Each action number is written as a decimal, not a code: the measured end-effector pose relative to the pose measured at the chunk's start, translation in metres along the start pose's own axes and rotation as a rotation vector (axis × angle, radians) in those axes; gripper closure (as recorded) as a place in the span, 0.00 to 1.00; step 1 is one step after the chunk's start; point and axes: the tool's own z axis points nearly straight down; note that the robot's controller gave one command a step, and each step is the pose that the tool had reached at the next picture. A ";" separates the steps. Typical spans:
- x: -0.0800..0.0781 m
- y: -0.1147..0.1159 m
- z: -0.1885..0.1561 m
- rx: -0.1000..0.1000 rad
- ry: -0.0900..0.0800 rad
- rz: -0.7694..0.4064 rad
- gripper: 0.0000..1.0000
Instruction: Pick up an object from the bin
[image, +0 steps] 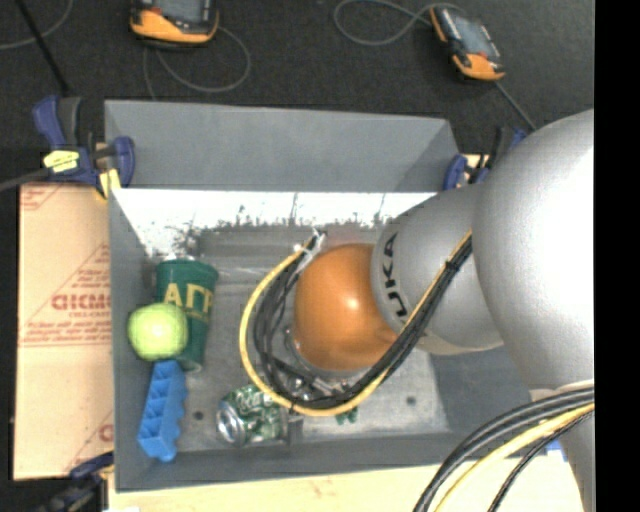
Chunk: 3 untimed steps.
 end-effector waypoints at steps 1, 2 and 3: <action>-0.001 0.000 -0.016 0.001 -0.004 0.000 1.00; -0.001 0.000 -0.027 0.001 -0.008 0.000 1.00; 0.000 0.000 -0.039 0.001 0.000 0.000 1.00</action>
Offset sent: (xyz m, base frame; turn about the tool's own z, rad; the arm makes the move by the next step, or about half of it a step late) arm -0.0001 0.0000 0.0227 0.0000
